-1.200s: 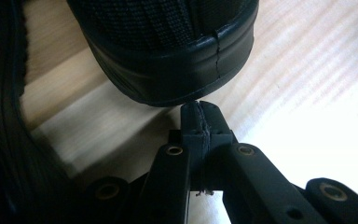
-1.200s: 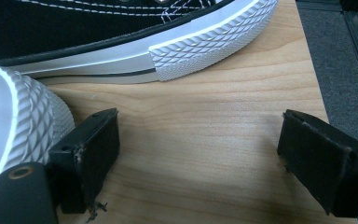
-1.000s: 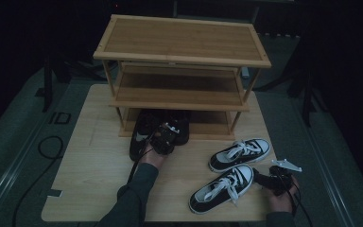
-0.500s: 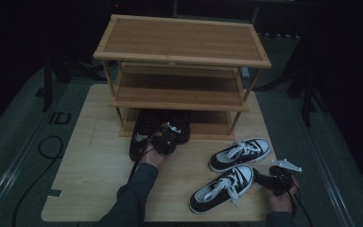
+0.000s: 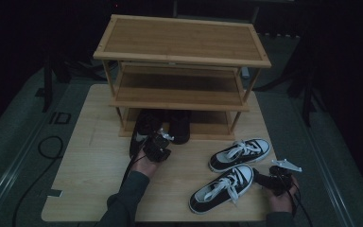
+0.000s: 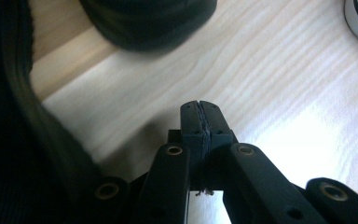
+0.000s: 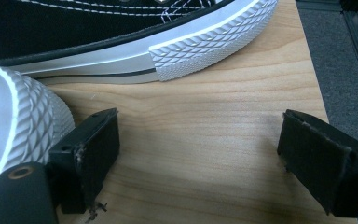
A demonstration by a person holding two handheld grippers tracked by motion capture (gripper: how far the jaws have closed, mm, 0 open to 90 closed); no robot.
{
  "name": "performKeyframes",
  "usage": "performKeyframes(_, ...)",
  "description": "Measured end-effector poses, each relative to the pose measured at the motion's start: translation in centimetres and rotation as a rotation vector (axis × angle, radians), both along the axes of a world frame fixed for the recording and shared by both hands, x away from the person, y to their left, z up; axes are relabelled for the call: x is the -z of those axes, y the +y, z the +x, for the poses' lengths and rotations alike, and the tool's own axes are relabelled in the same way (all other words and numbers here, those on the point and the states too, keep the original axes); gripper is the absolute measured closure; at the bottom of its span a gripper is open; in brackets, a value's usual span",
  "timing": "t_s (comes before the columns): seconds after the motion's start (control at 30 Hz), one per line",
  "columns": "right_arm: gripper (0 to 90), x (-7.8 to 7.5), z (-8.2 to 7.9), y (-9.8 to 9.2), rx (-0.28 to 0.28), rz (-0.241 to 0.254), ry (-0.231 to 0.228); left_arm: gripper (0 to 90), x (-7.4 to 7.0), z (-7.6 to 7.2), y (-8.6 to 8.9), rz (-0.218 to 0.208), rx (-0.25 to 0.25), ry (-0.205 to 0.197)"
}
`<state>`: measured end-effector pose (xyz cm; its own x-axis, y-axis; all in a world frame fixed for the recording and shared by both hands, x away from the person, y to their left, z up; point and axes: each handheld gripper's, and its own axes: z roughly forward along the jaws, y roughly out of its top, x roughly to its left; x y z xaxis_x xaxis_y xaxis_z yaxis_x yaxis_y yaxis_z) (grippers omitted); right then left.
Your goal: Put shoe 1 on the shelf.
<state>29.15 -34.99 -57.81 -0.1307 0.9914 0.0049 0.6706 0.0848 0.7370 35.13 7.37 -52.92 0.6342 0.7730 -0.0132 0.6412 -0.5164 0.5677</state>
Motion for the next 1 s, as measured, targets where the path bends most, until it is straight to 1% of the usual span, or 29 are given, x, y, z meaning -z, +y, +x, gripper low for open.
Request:
performKeyframes(0.1, 12.6, 0.0, 0.0, 0.0, 0.000, 0.000, 0.000, 89.5, 0.0, -0.8, 0.9, 0.001, 0.000, 0.002)
performKeyframes(0.13, 12.6, 0.0, 0.0, 0.0, 0.000, 0.000, 0.000, 89.4, 0.1, -1.2, 1.3, -0.002, -0.005, 0.011)
performKeyframes(0.2, 12.6, 0.0, 0.0, 0.0, 0.000, 0.000, 0.000, 89.5, 0.1, -1.4, 1.5, -0.006, -0.009, 0.015)
performKeyframes(0.23, 12.7, 0.0, 0.0, 0.0, 0.000, 0.000, 0.000, 89.4, 0.1, -1.9, 2.0, -0.002, -0.011, 0.020)
performKeyframes(0.33, 12.7, 0.0, 0.0, 0.0, 0.001, 0.000, 0.000, 89.4, 0.1, -2.7, 2.9, 0.004, -0.019, 0.017)
performKeyframes(0.6, 12.7, 0.0, 0.0, 0.0, 0.001, 0.000, 0.000, 89.3, 0.3, -3.4, 5.0, 0.018, -0.062, 0.029)
performKeyframes(0.77, 12.7, 0.0, 0.0, 0.0, 0.001, 0.000, 0.001, 88.9, 0.7, -3.7, 6.0, 0.033, -0.085, 0.044)
performKeyframes(1.0, 12.8, 0.0, 0.0, 0.0, 0.001, 0.000, 0.000, 88.3, 1.2, -4.0, 7.2, 0.051, -0.119, 0.048)
